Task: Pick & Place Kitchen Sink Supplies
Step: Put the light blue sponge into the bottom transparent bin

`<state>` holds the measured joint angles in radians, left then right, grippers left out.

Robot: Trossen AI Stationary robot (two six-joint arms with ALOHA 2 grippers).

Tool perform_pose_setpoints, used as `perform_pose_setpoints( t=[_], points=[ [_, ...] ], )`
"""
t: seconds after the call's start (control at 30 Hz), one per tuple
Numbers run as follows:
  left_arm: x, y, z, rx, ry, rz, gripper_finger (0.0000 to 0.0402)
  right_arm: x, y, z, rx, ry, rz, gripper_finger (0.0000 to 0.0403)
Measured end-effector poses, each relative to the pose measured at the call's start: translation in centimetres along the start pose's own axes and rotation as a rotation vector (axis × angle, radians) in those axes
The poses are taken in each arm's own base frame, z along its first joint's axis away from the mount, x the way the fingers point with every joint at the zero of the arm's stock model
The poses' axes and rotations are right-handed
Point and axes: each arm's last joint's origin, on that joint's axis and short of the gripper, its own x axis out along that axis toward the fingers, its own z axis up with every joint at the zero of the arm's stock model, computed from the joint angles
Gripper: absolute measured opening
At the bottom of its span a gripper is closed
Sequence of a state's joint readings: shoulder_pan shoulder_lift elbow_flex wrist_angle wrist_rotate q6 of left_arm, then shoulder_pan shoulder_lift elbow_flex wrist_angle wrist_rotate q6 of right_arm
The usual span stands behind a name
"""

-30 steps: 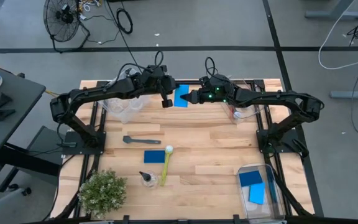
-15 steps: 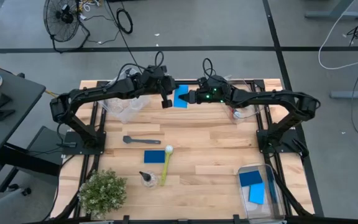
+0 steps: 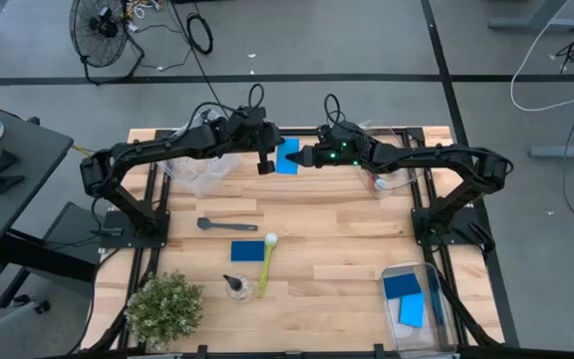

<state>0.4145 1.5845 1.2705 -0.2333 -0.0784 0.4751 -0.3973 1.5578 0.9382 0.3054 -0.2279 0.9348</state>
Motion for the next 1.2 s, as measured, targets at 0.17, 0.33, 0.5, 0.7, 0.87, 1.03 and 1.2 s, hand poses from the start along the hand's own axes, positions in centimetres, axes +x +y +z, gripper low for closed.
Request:
perform_pose_setpoints(
  t=[0.17,0.33,0.5,0.7,0.87,1.03,1.2],
  points=[
    [0.00,0.00,0.00,0.000,0.000,0.000,0.0004,0.00,0.00,0.00,0.003,0.000,0.000,0.0232],
    [0.00,0.00,0.00,0.000,0.000,0.000,0.0006,0.00,0.00,0.00,0.003,-0.001,0.000,0.0178],
    [0.00,0.00,0.00,0.000,0.000,0.000,0.0003,0.00,0.00,0.00,0.003,-0.001,-0.001,0.0128],
    [0.00,0.02,0.00,-0.001,0.000,0.001,0.0006,0.00,-0.01,0.00,0.003,-0.002,-0.002,0.0074],
    [0.00,0.01,0.01,-0.001,-0.002,-0.002,0.0003,-0.01,-0.01,0.01,0.003,-0.008,-0.006,0.0036],
    [0.00,0.01,0.00,-0.001,-0.002,-0.002,0.0008,-0.01,-0.01,0.01,0.002,-0.007,-0.006,0.0017],
    [0.00,0.01,0.00,-0.002,-0.002,-0.002,0.0005,-0.01,-0.01,0.00,-0.004,-0.003,-0.005,0.0014]
  ],
)
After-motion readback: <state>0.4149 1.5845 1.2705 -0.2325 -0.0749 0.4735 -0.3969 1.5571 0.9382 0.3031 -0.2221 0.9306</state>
